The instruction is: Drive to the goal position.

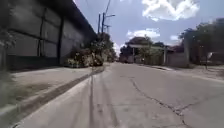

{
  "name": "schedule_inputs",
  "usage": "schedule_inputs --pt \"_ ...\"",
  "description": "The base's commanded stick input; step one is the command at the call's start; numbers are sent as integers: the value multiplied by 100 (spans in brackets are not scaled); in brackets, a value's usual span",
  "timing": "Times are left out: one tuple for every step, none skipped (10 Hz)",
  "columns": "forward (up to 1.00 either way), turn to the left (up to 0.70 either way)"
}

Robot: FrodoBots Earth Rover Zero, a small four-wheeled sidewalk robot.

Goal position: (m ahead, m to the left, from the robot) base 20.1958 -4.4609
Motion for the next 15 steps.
schedule_inputs --pt "100 0" --pt "100 0" --pt "100 0" --pt "100 0" --pt "100 0" --pt "100 0" --pt "100 0" --pt "100 0" --pt "100 0" --pt "100 0" --pt "100 0" --pt "100 0" --pt "100 0" --pt "100 -1" --pt "100 -16"
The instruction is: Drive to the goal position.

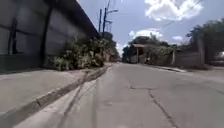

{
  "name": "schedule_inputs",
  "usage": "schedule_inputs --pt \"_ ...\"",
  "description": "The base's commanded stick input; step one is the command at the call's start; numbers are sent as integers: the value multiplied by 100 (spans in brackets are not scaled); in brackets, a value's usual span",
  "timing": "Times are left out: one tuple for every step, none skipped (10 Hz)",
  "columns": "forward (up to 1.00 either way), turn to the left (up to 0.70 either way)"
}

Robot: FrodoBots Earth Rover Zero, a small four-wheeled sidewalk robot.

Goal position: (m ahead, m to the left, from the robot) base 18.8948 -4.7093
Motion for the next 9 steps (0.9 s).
schedule_inputs --pt "100 -31" --pt "100 -23" --pt "100 -4" --pt "100 0" --pt "100 0" --pt "100 0" --pt "100 0" --pt "100 0" --pt "100 0"
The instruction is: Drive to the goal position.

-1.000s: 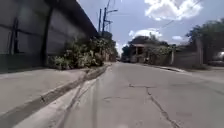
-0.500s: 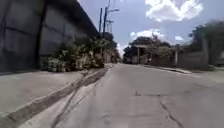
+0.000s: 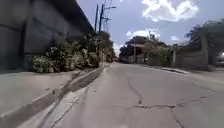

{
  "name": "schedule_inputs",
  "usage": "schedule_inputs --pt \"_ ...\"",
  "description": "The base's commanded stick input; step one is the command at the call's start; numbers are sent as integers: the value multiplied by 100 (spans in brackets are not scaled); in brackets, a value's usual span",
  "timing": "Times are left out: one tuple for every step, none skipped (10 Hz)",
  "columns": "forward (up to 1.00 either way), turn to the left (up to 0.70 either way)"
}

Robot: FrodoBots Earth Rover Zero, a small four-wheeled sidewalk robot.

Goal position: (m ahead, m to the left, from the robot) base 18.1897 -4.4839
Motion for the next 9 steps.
schedule_inputs --pt "100 0" --pt "100 0" --pt "100 0" --pt "100 0" --pt "100 0" --pt "100 0" --pt "100 0" --pt "100 -2" --pt "100 -15"
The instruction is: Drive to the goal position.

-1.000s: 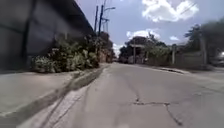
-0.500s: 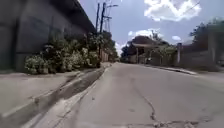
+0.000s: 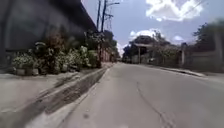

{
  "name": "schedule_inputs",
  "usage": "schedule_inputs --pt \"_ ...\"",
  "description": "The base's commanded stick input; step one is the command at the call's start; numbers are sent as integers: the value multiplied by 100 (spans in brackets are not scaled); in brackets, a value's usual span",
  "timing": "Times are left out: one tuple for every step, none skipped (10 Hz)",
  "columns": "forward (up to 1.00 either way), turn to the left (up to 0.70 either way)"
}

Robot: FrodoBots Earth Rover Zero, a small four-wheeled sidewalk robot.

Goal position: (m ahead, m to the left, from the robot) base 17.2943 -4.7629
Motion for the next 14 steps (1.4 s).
schedule_inputs --pt "100 -30" --pt "100 -21" --pt "100 0" --pt "100 0" --pt "100 0" --pt "100 0" --pt "100 0" --pt "100 0" --pt "100 0" --pt "100 0" --pt "100 0" --pt "100 0" --pt "100 0" --pt "100 0"
